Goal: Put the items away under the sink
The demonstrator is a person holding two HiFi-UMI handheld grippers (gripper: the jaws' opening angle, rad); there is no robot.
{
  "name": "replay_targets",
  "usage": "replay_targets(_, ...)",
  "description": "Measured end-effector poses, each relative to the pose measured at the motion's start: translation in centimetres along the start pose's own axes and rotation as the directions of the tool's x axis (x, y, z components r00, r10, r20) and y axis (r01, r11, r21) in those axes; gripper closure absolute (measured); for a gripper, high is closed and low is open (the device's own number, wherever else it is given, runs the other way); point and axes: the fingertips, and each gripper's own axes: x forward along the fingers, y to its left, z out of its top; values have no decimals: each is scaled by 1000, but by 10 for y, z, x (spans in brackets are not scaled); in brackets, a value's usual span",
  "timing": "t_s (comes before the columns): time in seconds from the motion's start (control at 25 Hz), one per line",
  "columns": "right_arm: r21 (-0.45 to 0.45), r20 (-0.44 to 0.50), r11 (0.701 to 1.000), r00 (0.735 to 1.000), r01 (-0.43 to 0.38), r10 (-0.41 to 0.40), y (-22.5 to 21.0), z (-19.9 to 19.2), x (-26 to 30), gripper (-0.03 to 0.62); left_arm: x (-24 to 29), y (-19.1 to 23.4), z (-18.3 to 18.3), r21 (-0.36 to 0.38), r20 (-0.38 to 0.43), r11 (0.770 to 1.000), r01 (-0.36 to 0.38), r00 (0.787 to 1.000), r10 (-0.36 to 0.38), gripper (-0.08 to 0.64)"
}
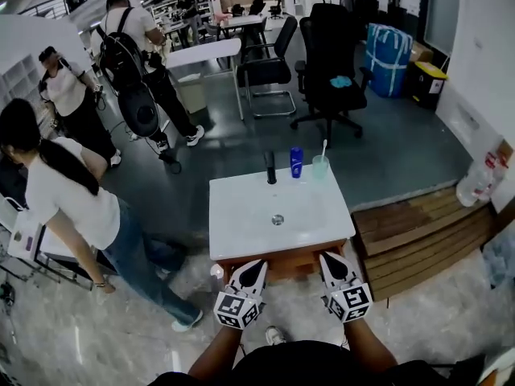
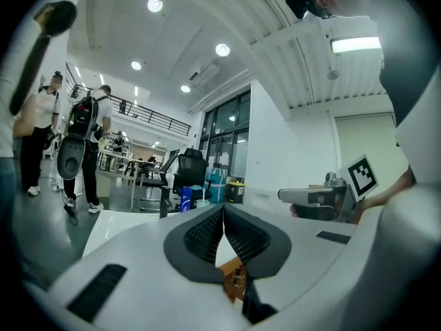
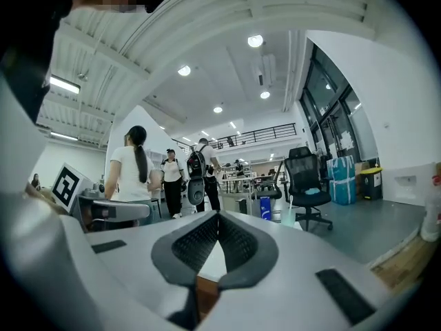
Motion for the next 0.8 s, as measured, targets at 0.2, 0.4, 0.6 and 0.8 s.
replay_targets(0.2, 11, -17, 1000, 999, 29, -29, -10, -6, 22, 574, 19, 16, 2, 3, 16, 1000, 26, 1000, -26, 538)
replay_targets(0.4, -11, -42, 999, 998, 49, -49, -26, -10, 37, 574, 39, 27, 1, 5, 4, 999, 41, 999, -41, 538)
replay_targets(0.6, -12, -58, 999, 997, 47, -48, -48, -17, 54, 574, 65, 36, -4, 8, -14, 1000, 30, 999, -30, 538)
replay_targets(0.8, -27, -80, 999, 996, 30, -32, -77, -27, 78, 574, 96, 43, -8, 7, -32, 1000, 0, 999, 0, 538)
